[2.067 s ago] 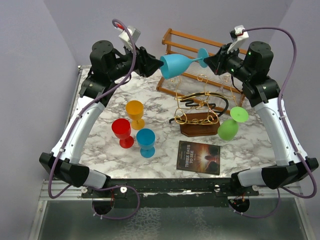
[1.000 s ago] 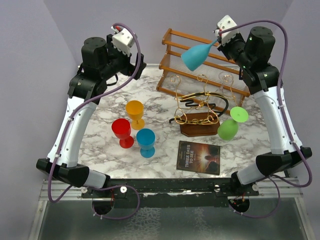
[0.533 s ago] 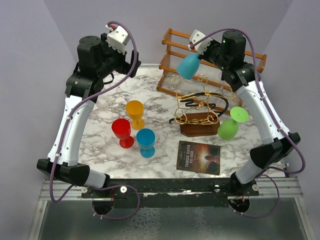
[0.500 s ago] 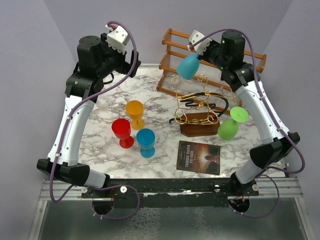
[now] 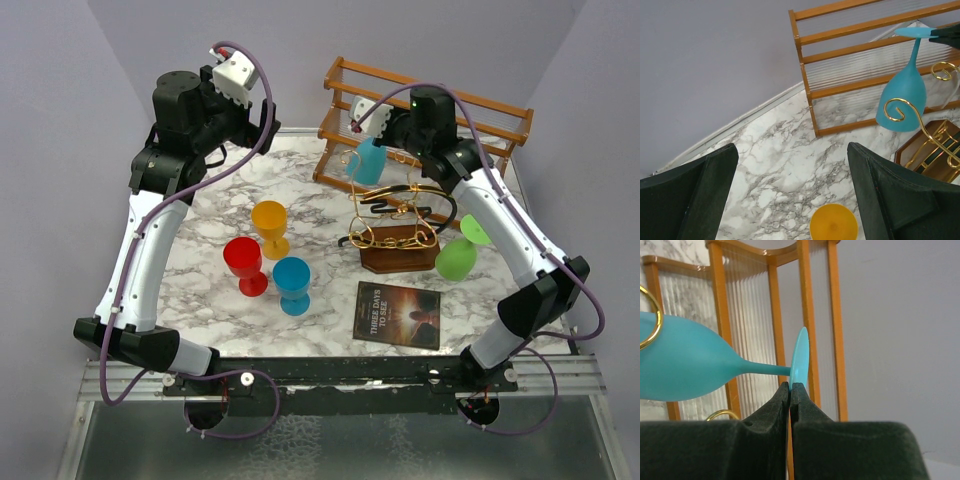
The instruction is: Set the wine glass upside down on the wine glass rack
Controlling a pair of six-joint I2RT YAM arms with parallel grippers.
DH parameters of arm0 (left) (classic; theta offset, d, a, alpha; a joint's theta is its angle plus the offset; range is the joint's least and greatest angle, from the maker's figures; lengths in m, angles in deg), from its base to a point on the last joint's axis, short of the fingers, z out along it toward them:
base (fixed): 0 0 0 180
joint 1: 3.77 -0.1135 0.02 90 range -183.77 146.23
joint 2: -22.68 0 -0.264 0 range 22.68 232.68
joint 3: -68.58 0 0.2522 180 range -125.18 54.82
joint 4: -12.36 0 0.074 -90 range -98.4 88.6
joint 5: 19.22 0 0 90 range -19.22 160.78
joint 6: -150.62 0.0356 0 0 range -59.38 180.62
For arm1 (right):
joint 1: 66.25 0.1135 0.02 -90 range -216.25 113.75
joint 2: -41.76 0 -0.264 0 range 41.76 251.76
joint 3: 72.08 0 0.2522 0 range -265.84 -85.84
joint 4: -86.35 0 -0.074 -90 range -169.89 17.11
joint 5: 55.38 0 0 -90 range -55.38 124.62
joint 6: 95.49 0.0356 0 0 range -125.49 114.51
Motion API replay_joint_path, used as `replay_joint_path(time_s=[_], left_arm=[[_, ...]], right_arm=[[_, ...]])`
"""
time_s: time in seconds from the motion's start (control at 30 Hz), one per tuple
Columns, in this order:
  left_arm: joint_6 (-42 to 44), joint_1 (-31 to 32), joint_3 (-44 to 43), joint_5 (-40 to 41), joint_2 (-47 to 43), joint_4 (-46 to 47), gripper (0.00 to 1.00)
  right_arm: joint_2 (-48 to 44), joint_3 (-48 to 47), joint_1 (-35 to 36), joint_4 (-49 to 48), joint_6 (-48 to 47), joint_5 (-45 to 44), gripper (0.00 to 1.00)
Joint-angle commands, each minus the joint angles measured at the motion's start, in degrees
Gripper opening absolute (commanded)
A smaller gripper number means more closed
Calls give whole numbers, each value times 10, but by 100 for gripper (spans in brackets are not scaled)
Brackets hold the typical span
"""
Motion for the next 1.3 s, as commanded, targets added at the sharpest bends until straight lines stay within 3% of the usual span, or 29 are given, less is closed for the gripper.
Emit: replay_joint_path(time_s=[0.0, 0.87, 1.27], left_arm=[[8, -4, -19, -12, -3, -4, 94], [3, -6, -2, -39, -1, 6, 94], [0, -7, 9, -47, -4, 12, 94]], right_arm=[[-25, 24, 9, 12, -18, -20, 1], [-133, 170, 16, -4, -6, -50, 1], [-135, 162, 16, -17, 40, -71, 1]])
